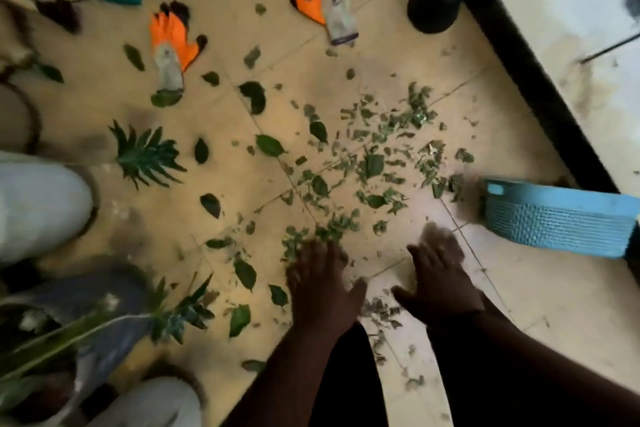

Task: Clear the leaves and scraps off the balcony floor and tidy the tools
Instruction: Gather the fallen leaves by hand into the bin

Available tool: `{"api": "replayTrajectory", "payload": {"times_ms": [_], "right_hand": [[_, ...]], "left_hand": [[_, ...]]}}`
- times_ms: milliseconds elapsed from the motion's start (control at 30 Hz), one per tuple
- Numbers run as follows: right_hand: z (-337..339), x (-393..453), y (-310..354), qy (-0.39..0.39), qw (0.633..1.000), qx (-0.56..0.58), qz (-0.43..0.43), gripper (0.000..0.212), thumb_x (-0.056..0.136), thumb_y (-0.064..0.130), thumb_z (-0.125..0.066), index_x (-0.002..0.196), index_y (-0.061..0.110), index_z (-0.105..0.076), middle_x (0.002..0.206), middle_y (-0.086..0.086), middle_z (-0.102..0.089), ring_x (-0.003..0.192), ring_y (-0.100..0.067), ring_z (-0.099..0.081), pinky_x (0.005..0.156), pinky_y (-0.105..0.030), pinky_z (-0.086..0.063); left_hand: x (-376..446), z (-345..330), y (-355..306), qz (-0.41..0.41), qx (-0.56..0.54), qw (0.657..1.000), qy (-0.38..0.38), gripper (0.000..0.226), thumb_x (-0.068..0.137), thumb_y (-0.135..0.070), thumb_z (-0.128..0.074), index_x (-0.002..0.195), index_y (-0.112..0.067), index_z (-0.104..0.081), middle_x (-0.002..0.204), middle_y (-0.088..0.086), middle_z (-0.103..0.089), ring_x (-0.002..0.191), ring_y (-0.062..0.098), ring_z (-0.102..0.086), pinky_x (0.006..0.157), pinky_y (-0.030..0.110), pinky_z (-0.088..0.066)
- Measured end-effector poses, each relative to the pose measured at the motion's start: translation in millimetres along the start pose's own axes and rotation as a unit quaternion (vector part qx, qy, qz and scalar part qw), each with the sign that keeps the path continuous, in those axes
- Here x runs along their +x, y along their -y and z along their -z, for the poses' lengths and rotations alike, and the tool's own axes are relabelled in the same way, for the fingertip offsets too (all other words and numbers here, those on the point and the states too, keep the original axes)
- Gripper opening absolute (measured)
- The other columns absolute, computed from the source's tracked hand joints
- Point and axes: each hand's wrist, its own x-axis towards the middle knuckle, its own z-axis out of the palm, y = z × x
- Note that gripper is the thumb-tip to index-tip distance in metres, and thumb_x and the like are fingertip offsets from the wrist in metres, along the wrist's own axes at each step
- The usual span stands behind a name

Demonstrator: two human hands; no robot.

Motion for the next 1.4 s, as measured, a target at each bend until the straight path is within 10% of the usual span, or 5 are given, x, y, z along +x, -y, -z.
{"api": "replayTrajectory", "payload": {"times_ms": [433, 900, 1100, 1267, 1400], "right_hand": [[77.9, 197.6, 8.1, -0.042, 0.988, -0.133, 0.064, 0.051, 0.091, 0.039, -0.057, 0.137, 0.021, -0.041, 0.126, -0.013, -0.057, 0.115, -0.034, -0.055, 0.091, -0.042, -0.046], [64.5, 288.7, 11.5, -0.111, 0.979, -0.137, 0.103, 0.030, 0.089, 0.032, -0.060, 0.117, 0.021, -0.060, 0.121, -0.016, -0.048, 0.112, -0.040, -0.049, 0.088, -0.043, -0.045], [94.9, 281.1, 44.6, -0.050, 0.977, 0.176, 0.112, 0.020, 0.080, 0.021, -0.077, 0.074, 0.022, -0.058, 0.077, 0.003, -0.060, 0.079, -0.017, -0.058, 0.061, -0.024, -0.043], [110.3, 312.9, 108.8, -0.039, 0.940, 0.324, 0.096, 0.020, 0.078, 0.017, -0.080, 0.074, 0.015, -0.060, 0.078, -0.003, -0.065, 0.083, -0.023, -0.066, 0.079, -0.044, -0.059], [105.2, 345.6, 142.1, -0.110, 0.986, 0.105, 0.066, 0.017, 0.089, 0.027, -0.066, 0.088, 0.012, -0.059, 0.114, -0.017, -0.063, 0.110, -0.033, -0.059, 0.091, -0.037, -0.051]], "left_hand": [[149.1, -15.1, 23.0, 0.109, -0.106, 0.988, -0.004, 0.070, 0.097, -0.047, -0.048, 0.154, -0.019, -0.019, 0.161, 0.012, -0.011, 0.145, 0.036, -0.016, 0.113, 0.048, -0.027], [259.7, -26.3, 33.0, 0.074, -0.110, 0.984, -0.121, 0.061, 0.089, -0.042, -0.066, 0.136, -0.011, -0.041, 0.131, 0.019, -0.047, 0.116, 0.041, -0.050, 0.086, 0.049, -0.049], [266.5, -15.7, 32.6, 0.079, -0.184, 0.973, -0.113, 0.036, 0.094, -0.031, -0.060, 0.125, -0.014, -0.057, 0.129, 0.015, -0.048, 0.115, 0.037, -0.051, 0.091, 0.045, -0.048], [268.5, 2.6, 47.1, 0.084, -0.335, 0.919, -0.191, 0.027, 0.094, -0.023, -0.061, 0.119, -0.011, -0.063, 0.119, 0.012, -0.065, 0.110, 0.031, -0.060, 0.087, 0.035, -0.047], [273.6, 26.0, 73.4, 0.095, -0.424, 0.860, -0.267, 0.025, 0.091, -0.023, -0.066, 0.113, -0.011, -0.061, 0.112, 0.007, -0.070, 0.099, 0.022, -0.064, 0.073, 0.023, -0.042]]}}
